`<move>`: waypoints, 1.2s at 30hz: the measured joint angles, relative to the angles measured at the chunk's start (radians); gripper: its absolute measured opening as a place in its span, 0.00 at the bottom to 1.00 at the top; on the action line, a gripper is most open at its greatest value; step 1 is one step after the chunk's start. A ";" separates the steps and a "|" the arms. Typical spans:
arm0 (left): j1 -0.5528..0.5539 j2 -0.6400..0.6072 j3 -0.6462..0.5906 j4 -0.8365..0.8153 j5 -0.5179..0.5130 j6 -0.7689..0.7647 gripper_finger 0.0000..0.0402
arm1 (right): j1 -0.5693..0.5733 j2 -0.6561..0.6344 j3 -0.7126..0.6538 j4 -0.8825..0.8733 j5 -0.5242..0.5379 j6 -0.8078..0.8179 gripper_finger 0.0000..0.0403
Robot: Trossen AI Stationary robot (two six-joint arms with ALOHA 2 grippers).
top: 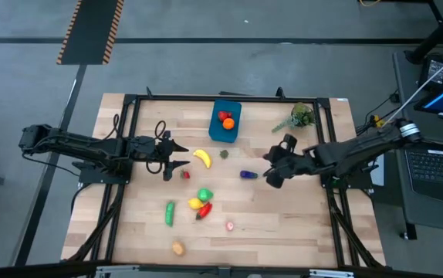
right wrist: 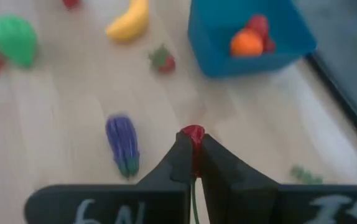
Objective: Pick and placing Produce into tupperware
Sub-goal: Put the cherry into the blue bin
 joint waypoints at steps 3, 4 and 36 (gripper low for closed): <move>0.000 0.000 0.000 -0.002 0.000 0.000 0.53 | 0.000 -0.021 0.000 0.039 0.016 -0.041 0.04; 0.000 0.000 0.000 -0.003 0.000 0.000 0.53 | 0.000 -0.024 0.000 0.041 0.028 -0.052 0.04; 0.000 0.002 0.000 -0.043 0.000 0.000 0.53 | -0.035 -0.286 -0.791 1.541 -0.020 -0.490 0.04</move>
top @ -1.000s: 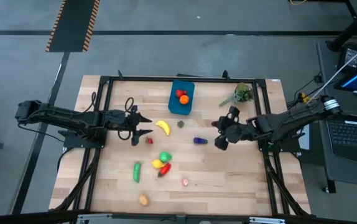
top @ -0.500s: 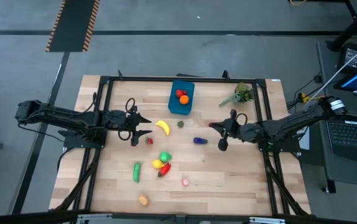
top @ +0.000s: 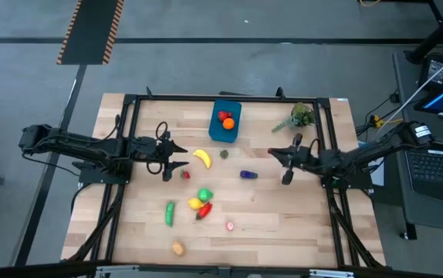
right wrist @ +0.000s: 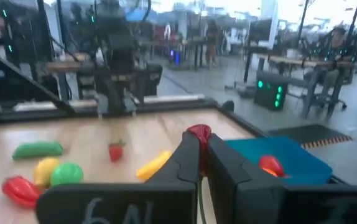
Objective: Pick and placing Produce into tupperware
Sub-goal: Put the cherry into the blue bin
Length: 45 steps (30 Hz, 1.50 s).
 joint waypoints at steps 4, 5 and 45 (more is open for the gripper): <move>0.000 0.000 0.000 0.000 0.000 0.000 0.53 | 0.000 0.000 -0.065 0.148 -0.092 -0.040 0.04; 0.000 0.000 0.000 0.000 0.000 0.000 0.53 | 0.000 0.000 -0.078 0.179 -0.119 -0.042 0.04; 0.000 0.000 0.000 0.000 -0.036 0.001 0.53 | -0.452 0.405 0.434 -0.318 -0.166 -0.100 0.03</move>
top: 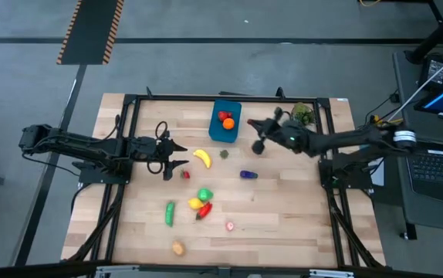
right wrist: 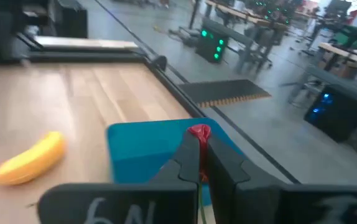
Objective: Pick and placing Produce into tupperware
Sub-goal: Put the cherry into the blue bin
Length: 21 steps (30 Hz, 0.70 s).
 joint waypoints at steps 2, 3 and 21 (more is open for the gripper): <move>0.000 0.000 0.000 -0.001 -0.001 0.000 0.53 | -0.025 0.066 0.052 -0.001 -0.005 -0.028 0.03; 0.000 0.000 0.000 -0.001 -0.001 0.000 0.53 | -0.035 0.096 0.080 -0.002 -0.007 -0.044 0.03; 0.000 0.000 0.000 -0.002 -0.001 0.000 0.53 | -0.228 0.467 0.689 -0.736 -0.365 -0.175 0.03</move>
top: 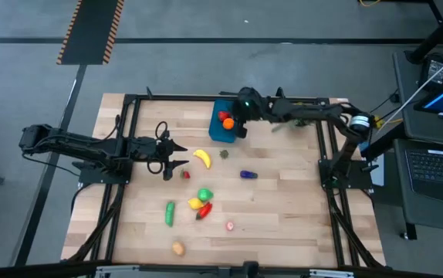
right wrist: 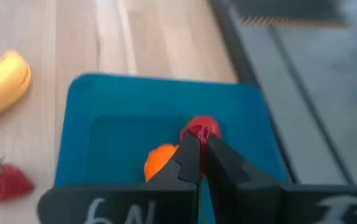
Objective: Pick and placing Produce into tupperware
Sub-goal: Put the cherry into the blue bin
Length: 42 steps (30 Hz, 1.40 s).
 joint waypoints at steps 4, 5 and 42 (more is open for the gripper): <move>0.000 0.000 0.000 0.000 0.000 0.000 0.53 | -0.046 0.063 0.118 -0.145 -0.079 -0.035 0.03; 0.000 0.000 0.000 0.000 0.000 0.000 0.53 | -0.058 0.076 0.147 -0.178 -0.107 -0.047 0.03; 0.000 0.000 0.000 -0.010 -0.002 0.000 0.53 | -0.170 0.386 0.582 -0.589 -0.221 -0.001 0.13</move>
